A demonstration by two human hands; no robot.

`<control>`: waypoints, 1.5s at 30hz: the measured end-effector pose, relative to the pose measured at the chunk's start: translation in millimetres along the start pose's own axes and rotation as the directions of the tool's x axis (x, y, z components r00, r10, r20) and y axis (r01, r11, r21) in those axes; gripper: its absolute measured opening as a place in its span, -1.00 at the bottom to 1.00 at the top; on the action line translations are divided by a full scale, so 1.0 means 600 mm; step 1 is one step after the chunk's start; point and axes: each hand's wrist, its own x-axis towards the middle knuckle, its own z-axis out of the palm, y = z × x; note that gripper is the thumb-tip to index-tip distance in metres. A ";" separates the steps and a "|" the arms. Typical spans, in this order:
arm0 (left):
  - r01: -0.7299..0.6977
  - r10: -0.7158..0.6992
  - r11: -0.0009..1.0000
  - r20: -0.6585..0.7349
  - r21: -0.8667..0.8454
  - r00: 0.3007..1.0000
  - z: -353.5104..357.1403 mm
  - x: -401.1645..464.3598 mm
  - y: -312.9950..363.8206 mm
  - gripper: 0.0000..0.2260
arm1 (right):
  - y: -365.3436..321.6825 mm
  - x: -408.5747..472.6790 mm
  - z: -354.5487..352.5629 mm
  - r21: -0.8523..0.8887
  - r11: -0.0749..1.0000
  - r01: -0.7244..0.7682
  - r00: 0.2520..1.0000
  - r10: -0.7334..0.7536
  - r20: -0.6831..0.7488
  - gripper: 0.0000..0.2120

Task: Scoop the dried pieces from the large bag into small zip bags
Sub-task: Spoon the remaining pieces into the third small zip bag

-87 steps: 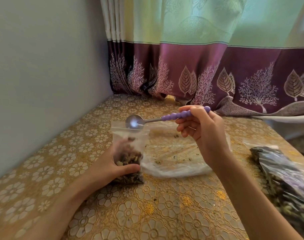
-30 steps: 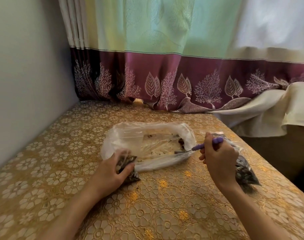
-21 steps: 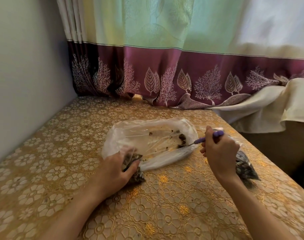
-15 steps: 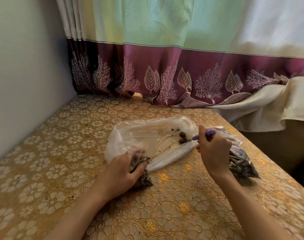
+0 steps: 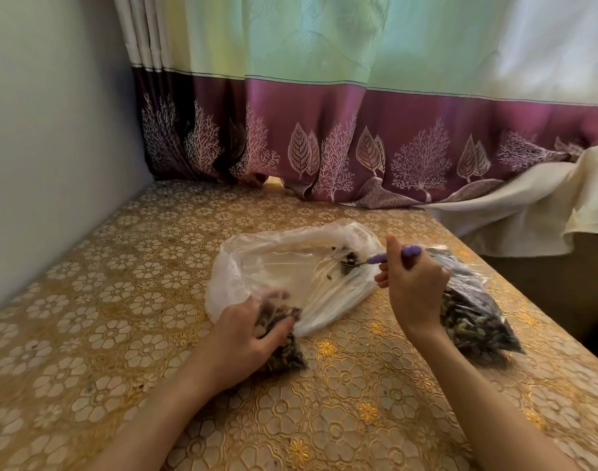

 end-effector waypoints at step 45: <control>0.005 -0.005 1.000 -0.017 0.025 1.000 -0.004 0.000 0.010 -0.70 | 0.011 0.024 -0.001 0.314 0.684 -0.659 0.748 0.642 0.170 -0.80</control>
